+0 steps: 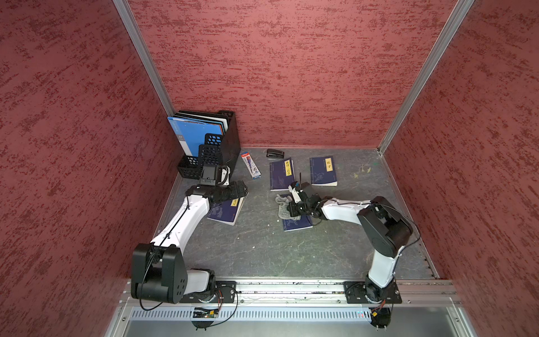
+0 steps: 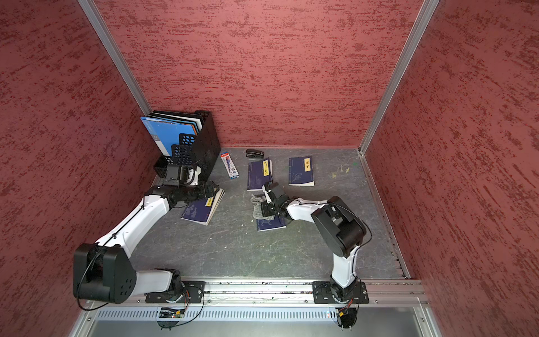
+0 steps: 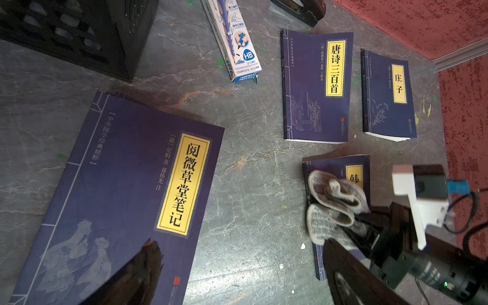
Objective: Wipe the cover of the book
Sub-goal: Wipe the dirt from the cover of the book.
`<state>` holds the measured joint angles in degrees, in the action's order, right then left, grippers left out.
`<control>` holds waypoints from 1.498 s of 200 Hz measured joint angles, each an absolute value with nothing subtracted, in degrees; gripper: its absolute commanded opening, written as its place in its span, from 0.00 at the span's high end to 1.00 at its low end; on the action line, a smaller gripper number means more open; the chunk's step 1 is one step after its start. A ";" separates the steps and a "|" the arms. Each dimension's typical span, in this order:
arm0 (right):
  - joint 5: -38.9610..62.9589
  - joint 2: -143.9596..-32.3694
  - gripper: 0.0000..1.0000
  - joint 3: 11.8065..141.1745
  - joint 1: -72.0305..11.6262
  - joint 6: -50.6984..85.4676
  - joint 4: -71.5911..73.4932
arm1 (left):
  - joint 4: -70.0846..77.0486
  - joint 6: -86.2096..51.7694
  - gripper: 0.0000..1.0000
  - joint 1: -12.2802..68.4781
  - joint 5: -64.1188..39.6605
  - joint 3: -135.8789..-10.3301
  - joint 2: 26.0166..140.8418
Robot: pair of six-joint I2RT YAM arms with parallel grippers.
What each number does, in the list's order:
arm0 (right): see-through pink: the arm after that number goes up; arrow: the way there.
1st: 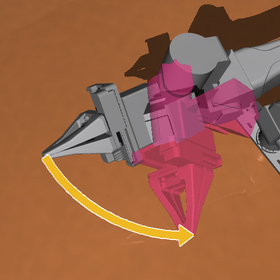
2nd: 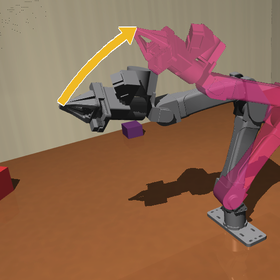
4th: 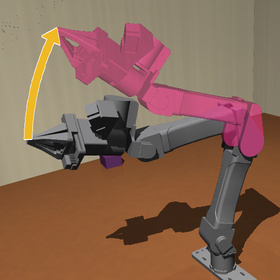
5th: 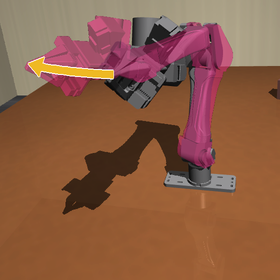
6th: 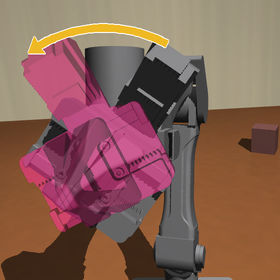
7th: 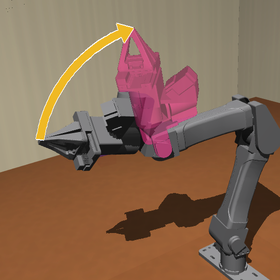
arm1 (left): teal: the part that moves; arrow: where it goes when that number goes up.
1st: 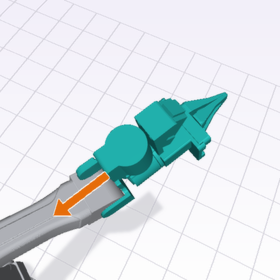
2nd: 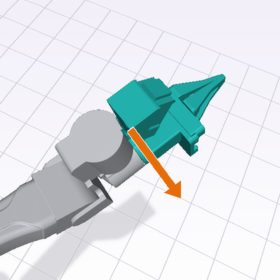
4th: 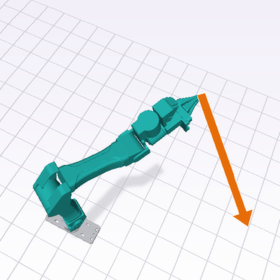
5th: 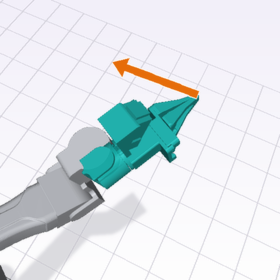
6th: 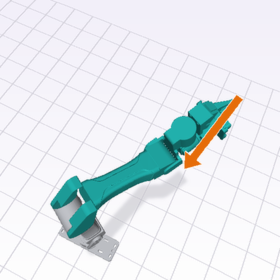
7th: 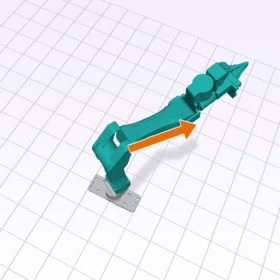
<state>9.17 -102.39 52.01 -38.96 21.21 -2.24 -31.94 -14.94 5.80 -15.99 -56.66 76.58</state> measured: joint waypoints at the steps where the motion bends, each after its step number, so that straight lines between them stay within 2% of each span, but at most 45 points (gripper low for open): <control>1: 9.15 -102.19 0.91 51.75 -39.03 21.26 -2.22 | -31.92 -14.94 0.03 5.80 -16.01 -56.66 76.60; 30: 8.86 -95.04 0.90 42.74 -41.19 24.88 -0.40 | -31.66 -14.74 0.03 5.78 -16.03 -56.69 77.60; 57: 8.78 -95.20 0.90 42.87 -40.97 25.96 -0.21 | -31.18 -14.61 0.02 5.78 -16.03 -56.69 78.98; 119: 9.34 -112.68 0.91 64.07 -35.07 21.96 -0.32 | -30.92 -14.52 0.01 5.50 -15.51 -56.31 77.60; 155: 9.13 -115.83 0.91 69.49 -33.67 19.94 -2.55 | -30.85 -14.55 0.00 4.73 -15.22 -55.29 75.18; 176: 8.75 -113.67 0.91 66.24 -33.69 19.51 -2.24 | -30.83 -14.55 0.00 4.45 -15.14 -55.27 74.91; 242: 8.54 -94.26 0.90 42.44 -35.55 24.16 -1.41 | -29.98 -14.55 0.00 4.16 -15.44 -55.24 75.57; 275: 8.03 -93.54 0.90 41.36 -35.68 25.61 -0.56 | -29.85 -14.57 0.00 4.16 -15.57 -55.27 77.54; 299: 7.90 -98.83 0.90 47.48 -34.46 24.71 -0.69 | -29.82 -14.55 0.00 4.16 -15.59 -55.27 77.56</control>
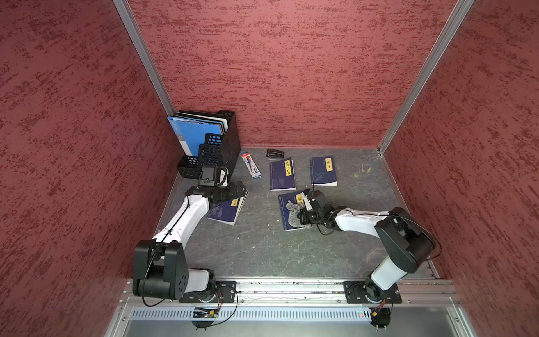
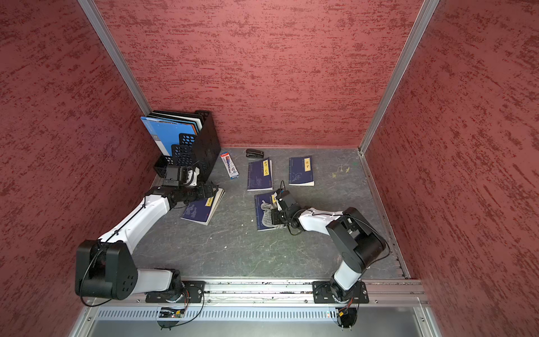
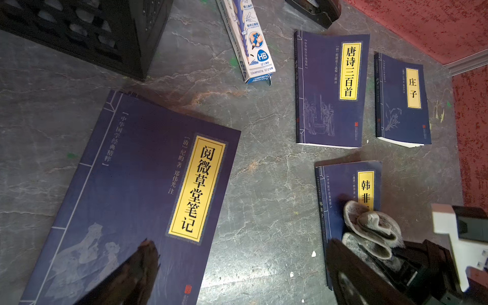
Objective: Wipe the cover of the book
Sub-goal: Wipe the dirt from the cover of the book.
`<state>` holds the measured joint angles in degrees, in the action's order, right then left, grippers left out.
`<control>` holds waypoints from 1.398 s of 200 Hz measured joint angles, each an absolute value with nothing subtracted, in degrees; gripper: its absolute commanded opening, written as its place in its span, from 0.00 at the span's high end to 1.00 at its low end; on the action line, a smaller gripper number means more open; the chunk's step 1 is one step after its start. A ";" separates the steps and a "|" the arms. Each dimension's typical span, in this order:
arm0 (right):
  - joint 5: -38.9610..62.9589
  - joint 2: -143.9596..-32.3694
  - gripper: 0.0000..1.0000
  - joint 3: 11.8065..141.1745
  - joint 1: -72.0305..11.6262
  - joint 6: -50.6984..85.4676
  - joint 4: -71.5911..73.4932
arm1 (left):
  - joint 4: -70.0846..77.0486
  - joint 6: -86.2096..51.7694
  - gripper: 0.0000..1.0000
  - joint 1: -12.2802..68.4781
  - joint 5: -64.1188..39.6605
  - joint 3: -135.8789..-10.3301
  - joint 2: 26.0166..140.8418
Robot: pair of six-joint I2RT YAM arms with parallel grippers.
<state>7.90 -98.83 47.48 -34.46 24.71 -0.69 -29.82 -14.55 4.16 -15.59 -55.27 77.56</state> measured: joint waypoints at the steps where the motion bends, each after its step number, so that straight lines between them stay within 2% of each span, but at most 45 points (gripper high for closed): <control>1: 7.92 -99.31 0.90 48.05 -34.30 24.62 -0.75 | -29.82 -14.55 0.00 4.16 -15.59 -55.27 77.56; 39: 7.64 -110.37 0.91 62.11 -30.48 21.61 -1.61 | -29.98 -14.55 0.00 4.16 -15.55 -55.20 76.42; 65: 7.44 -112.20 0.91 65.04 -29.69 20.51 -2.94 | -29.95 -14.55 0.00 4.16 -15.53 -55.07 74.74; 85: 7.22 -109.97 0.91 61.67 -29.80 20.53 -2.48 | -29.95 -14.55 0.00 4.16 -15.53 -55.05 74.24; 140: 6.61 -93.95 0.90 41.76 -34.50 25.54 -0.56 | -29.93 -14.55 0.00 4.19 -15.55 -55.07 74.65; 172: 5.69 -91.90 0.90 38.87 -35.40 27.88 1.17 | -29.93 -14.55 0.00 4.25 -15.53 -55.11 75.09; 240: 5.67 -107.37 0.90 57.80 -29.74 22.74 -0.32 | -30.04 -14.55 0.00 4.62 -15.27 -55.51 75.02; 279: 5.54 -110.17 0.90 61.76 -27.44 20.25 -1.34 | -30.17 -14.55 0.00 4.84 -15.07 -55.51 74.74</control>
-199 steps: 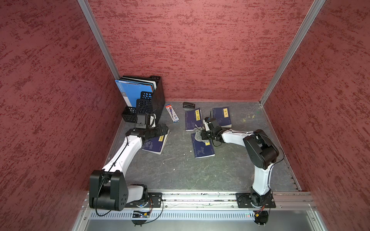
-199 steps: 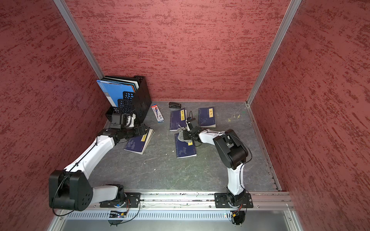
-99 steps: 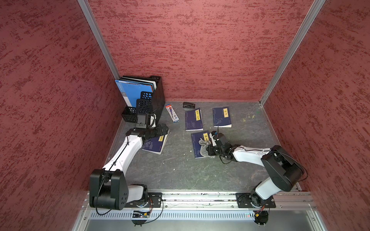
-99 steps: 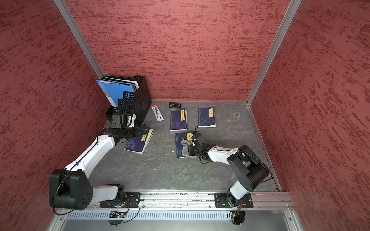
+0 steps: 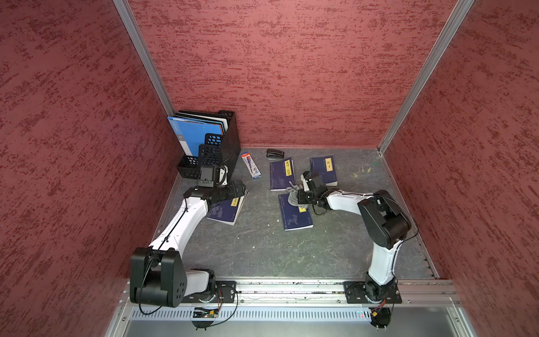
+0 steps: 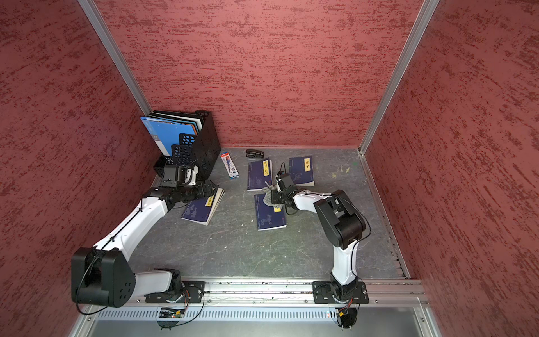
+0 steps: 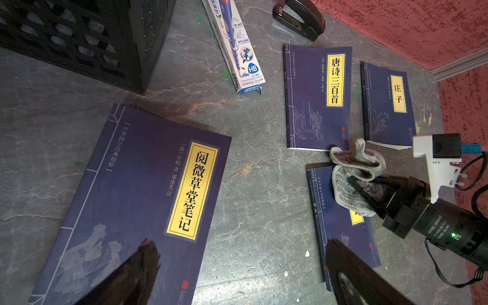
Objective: Wipe the cover of the book
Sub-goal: Wipe the dirt from the cover of the book.
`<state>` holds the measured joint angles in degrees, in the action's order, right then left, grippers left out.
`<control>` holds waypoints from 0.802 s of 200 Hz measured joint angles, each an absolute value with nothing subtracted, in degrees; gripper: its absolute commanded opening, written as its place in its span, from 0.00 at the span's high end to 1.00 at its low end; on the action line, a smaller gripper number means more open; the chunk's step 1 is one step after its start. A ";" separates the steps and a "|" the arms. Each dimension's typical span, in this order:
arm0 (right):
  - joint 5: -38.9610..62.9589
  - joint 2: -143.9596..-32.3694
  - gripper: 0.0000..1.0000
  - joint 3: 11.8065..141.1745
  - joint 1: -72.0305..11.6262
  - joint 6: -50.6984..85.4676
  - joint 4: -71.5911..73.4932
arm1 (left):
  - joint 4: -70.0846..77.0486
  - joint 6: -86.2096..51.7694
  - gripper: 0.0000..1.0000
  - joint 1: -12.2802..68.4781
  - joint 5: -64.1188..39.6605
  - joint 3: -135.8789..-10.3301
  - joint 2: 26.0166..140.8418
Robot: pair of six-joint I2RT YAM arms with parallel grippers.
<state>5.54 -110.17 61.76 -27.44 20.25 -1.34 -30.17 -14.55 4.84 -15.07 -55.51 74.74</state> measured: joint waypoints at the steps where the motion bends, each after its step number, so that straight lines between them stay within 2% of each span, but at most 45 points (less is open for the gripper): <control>1: 5.52 -110.17 0.90 61.76 -27.38 20.21 -1.37 | -30.17 -14.55 0.00 4.84 -15.07 -55.51 74.72; 40: 5.56 -108.29 0.90 58.96 -26.76 19.33 -1.04 | -30.35 -14.55 0.00 4.91 -15.07 -55.51 74.61; 112: 4.91 -94.67 0.90 43.88 -28.32 20.69 -5.39 | -30.39 -14.55 0.00 4.99 -14.94 -55.83 75.11; 160: 2.46 -91.13 0.90 42.37 -30.06 22.35 -10.22 | -30.33 -14.52 0.00 5.37 -14.98 -56.84 76.07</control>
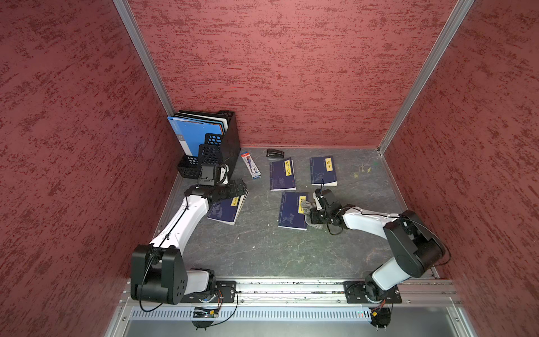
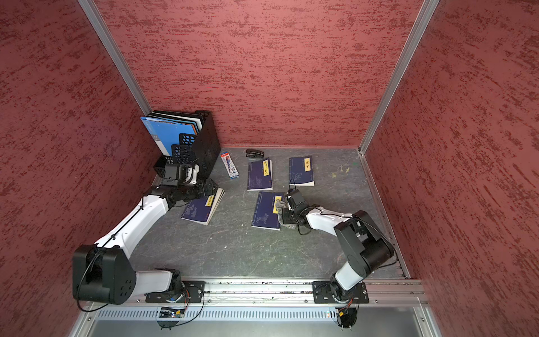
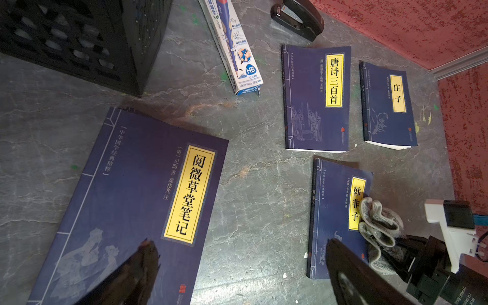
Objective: Wipe the cover of the book
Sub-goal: Wipe the dirt from the cover of the book.
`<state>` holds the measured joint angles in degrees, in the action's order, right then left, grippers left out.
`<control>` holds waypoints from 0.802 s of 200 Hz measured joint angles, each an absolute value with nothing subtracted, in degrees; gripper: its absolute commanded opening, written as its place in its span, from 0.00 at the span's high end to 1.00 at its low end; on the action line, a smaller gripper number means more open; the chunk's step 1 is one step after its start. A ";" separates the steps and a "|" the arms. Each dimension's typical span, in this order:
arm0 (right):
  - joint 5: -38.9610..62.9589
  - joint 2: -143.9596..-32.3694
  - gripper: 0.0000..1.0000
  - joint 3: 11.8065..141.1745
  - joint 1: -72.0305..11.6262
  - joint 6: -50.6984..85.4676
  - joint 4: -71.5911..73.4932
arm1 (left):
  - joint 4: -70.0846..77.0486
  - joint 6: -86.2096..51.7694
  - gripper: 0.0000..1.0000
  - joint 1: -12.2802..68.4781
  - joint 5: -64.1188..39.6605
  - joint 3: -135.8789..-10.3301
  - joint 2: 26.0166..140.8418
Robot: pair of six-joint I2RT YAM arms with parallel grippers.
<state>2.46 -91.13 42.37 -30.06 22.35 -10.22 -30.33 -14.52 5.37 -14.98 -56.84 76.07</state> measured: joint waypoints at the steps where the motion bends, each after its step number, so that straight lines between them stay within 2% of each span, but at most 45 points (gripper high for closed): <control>1: 2.39 -91.09 0.90 42.39 -30.09 22.35 -10.31 | -30.33 -14.52 0.00 5.37 -14.96 -56.86 76.07; 52: -1.06 -89.82 0.91 49.82 -30.17 22.06 -18.57 | -30.37 -14.48 0.00 5.54 -14.96 -56.95 76.14; 94: -1.83 -89.82 0.91 57.17 -30.17 20.27 -19.16 | -30.35 -14.33 0.00 5.54 -14.96 -56.95 76.12; 160: 2.13 -102.67 0.91 60.45 -30.17 18.33 -16.05 | -30.35 -14.26 0.00 5.54 -14.98 -56.93 76.12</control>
